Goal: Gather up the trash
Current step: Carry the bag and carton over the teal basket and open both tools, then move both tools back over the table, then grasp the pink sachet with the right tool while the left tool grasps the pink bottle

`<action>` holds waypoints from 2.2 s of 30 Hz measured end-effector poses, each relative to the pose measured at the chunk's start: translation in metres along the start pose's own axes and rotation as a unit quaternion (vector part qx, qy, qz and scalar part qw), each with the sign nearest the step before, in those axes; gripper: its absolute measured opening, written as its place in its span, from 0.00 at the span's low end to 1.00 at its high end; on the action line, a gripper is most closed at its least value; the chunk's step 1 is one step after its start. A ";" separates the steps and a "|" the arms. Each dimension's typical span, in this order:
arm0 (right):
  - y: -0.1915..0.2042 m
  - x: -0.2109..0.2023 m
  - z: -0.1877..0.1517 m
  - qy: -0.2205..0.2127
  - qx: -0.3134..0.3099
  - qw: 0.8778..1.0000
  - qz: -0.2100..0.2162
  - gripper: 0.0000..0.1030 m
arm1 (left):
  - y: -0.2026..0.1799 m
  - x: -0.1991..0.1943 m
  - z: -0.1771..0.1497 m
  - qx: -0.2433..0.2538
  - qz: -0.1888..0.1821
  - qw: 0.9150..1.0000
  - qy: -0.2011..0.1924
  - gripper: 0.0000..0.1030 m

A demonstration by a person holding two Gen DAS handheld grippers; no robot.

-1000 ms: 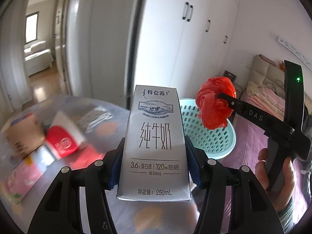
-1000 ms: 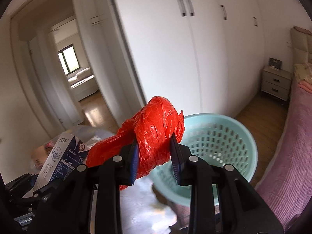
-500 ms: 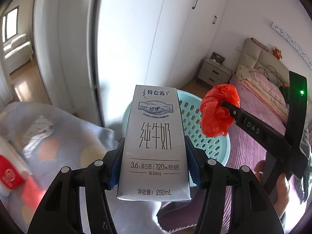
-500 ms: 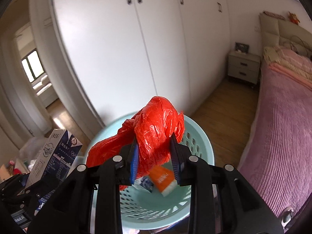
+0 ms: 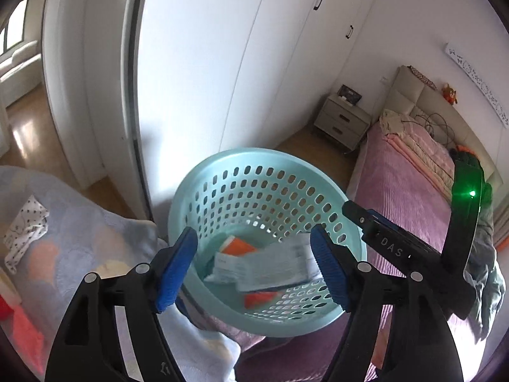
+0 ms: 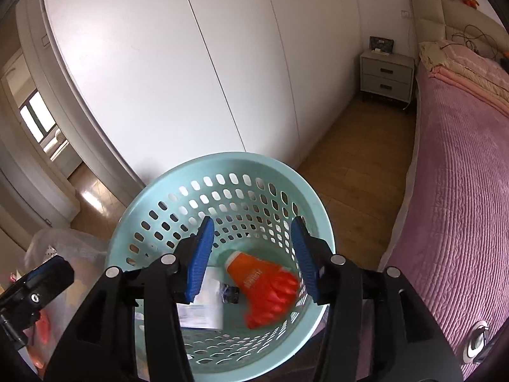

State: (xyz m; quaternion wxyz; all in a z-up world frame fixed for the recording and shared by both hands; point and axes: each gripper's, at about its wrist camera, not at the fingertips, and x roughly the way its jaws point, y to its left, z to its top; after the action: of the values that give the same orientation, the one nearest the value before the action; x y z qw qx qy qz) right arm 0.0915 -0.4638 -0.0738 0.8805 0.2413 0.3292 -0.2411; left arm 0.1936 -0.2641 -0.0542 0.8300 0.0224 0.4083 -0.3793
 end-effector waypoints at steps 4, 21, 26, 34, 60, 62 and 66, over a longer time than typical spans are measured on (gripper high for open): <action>0.003 -0.013 -0.003 -0.007 -0.002 1.000 0.011 0.48 | 0.001 -0.016 -0.002 0.000 -0.005 1.000 -0.015 0.70; 0.146 -0.119 -0.037 -0.066 -0.131 0.972 0.181 0.64 | 0.100 -0.216 -0.055 -0.044 0.135 0.979 -0.148 0.78; 0.208 -0.120 -0.071 -0.044 -0.186 0.955 0.226 0.64 | 0.147 -0.256 -0.081 -0.069 0.196 0.968 -0.142 0.79; 0.274 -0.088 -0.130 0.052 -0.223 0.939 0.256 0.65 | 0.237 -0.266 -0.121 -0.132 0.219 0.963 -0.081 0.81; 0.329 -0.023 -0.172 0.135 -0.238 0.937 0.217 0.59 | 0.231 -0.207 -0.143 -0.096 0.145 0.984 0.045 0.63; 0.333 -0.023 -0.174 0.128 -0.247 0.937 0.209 0.59 | 0.232 -0.199 -0.145 -0.101 0.152 0.982 0.053 0.63; 0.332 -0.024 -0.177 0.121 -0.257 0.938 0.199 0.48 | 0.230 -0.190 -0.148 -0.107 0.156 0.980 0.060 0.55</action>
State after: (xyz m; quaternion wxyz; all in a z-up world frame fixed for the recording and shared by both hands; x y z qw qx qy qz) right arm 0.1870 -0.0988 -0.0866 0.8959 0.0949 0.4295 0.0628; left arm 0.1726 0.0669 -0.0839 0.8506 0.0198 0.4868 -0.1979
